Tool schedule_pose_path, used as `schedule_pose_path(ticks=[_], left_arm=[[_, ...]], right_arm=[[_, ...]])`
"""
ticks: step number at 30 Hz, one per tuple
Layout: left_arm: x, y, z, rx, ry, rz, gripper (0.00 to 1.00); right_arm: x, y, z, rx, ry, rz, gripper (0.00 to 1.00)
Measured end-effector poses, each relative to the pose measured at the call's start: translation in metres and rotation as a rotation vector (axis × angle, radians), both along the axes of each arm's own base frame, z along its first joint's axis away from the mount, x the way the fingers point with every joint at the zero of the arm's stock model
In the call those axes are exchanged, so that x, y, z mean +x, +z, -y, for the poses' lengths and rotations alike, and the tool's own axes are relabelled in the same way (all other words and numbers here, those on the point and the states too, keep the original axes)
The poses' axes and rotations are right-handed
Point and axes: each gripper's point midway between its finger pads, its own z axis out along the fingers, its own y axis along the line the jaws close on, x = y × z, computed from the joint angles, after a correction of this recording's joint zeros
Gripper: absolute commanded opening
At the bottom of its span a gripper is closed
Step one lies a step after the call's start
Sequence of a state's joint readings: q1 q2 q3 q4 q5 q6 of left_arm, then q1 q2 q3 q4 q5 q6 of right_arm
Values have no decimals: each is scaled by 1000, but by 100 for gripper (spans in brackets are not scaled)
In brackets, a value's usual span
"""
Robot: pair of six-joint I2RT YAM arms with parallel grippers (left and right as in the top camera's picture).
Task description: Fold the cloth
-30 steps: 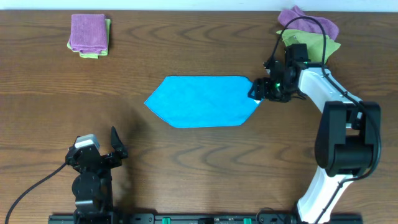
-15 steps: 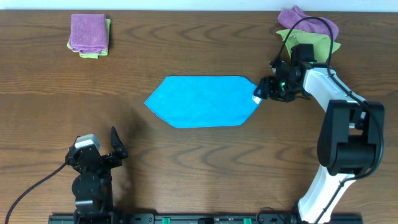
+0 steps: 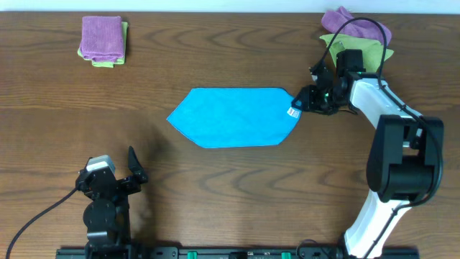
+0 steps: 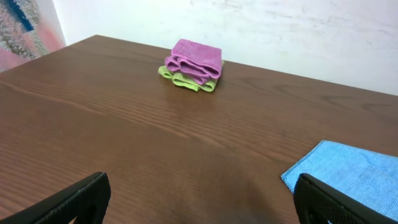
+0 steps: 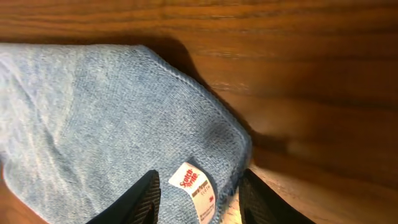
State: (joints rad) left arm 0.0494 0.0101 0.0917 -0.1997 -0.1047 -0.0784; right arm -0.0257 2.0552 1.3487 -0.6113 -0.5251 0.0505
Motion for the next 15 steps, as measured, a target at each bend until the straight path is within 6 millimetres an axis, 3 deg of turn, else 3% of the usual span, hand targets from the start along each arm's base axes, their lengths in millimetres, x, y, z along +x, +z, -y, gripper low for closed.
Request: schedule_pose_path(ticks=[4,11,13,14,15], left_arm=[[0,0,0,0,0,0,95],[0,0,0,0,0,0,95],[0,0,0,0,0,0,95],[0,0,0,0,0,0,95],[0,0,0,0,0,0,95]], right_arm=[[1,1,-2,5,3,7,37],[3,1,-15,7,7,8,4],[2,-3,-15,6,1,-3,5],[2,-4,-15,6,0,-6,11],[1,-6,-14,4,-3,-12,26]])
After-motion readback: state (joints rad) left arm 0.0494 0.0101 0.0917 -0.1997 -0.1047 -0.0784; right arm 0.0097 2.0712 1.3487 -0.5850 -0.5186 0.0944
